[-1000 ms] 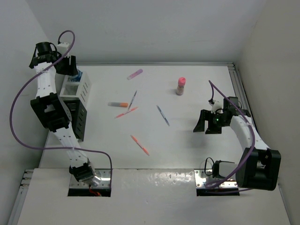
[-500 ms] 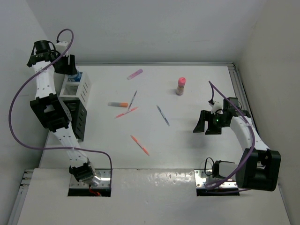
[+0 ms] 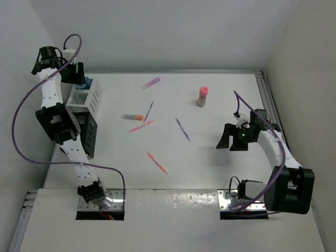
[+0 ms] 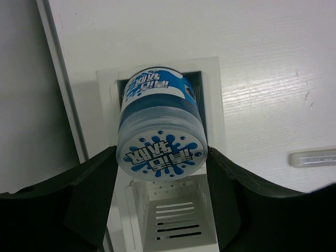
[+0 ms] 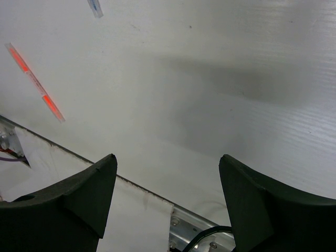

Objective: Sort the stationery into containers
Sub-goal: Place the stationery in the storage box.

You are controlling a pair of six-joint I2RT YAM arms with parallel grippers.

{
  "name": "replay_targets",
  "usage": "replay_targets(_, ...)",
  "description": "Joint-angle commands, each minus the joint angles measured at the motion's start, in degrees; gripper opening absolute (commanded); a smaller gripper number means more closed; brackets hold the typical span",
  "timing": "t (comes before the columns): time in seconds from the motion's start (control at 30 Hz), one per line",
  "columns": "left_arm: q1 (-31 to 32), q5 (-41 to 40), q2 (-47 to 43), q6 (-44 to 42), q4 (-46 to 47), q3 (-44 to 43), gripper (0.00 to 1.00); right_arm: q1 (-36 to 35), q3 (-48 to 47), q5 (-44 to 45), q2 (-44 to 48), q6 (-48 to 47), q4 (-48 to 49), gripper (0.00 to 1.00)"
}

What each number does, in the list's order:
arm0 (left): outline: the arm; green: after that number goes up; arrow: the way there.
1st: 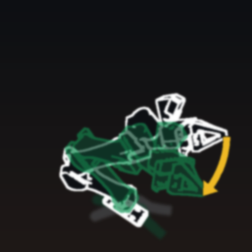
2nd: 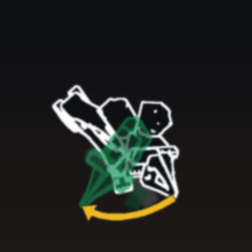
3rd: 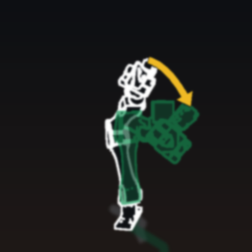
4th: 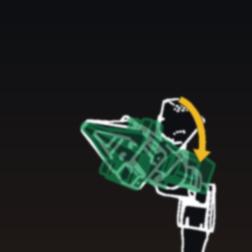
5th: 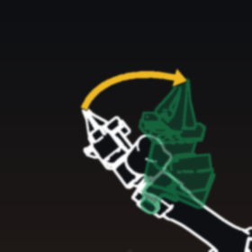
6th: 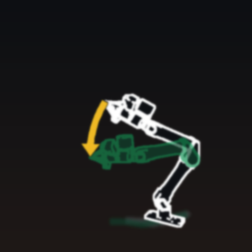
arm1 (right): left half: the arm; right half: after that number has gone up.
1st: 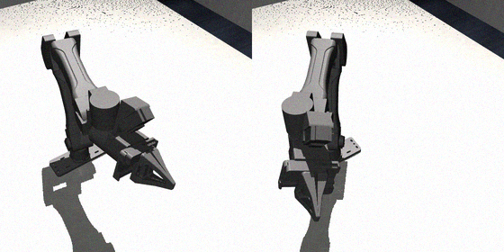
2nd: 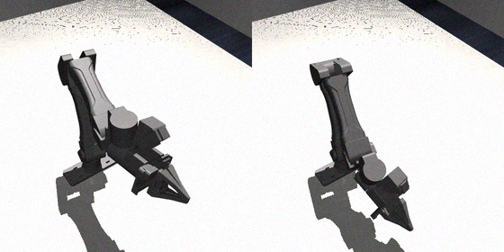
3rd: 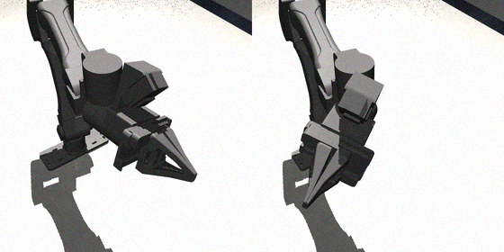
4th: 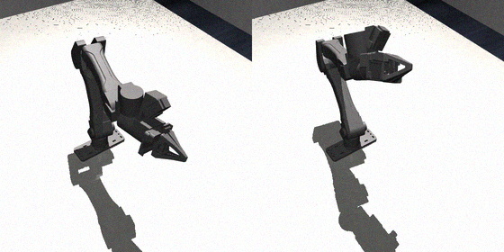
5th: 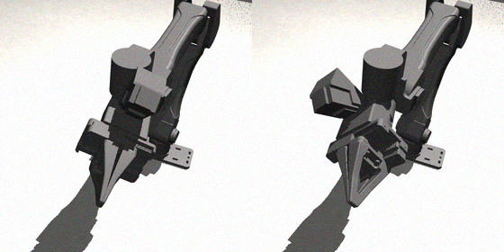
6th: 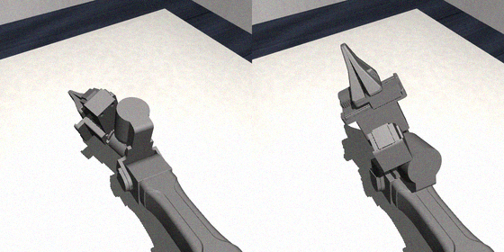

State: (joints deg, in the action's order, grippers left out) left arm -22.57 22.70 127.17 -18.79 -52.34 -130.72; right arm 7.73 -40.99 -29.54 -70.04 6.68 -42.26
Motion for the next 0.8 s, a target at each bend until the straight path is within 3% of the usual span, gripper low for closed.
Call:
replay_targets(0.0, -0.02, 0.42, 1.32, 0.24, 1.45, -4.02, 0.00, -0.17, -0.05, 0.18, 1.13, 0.35, 1.21, 0.77)
replay_targets(0.5, -0.46, 3.23, -2.46, -0.46, 0.66, -3.76, 0.00, -0.17, 0.47, -0.25, 1.84, 0.88, 1.65, 0.77)
replay_targets(0.77, -0.37, -1.60, -2.54, 0.77, -3.73, -7.62, 0.00, -0.17, 0.83, -0.43, 2.54, 0.79, 1.48, 0.77)
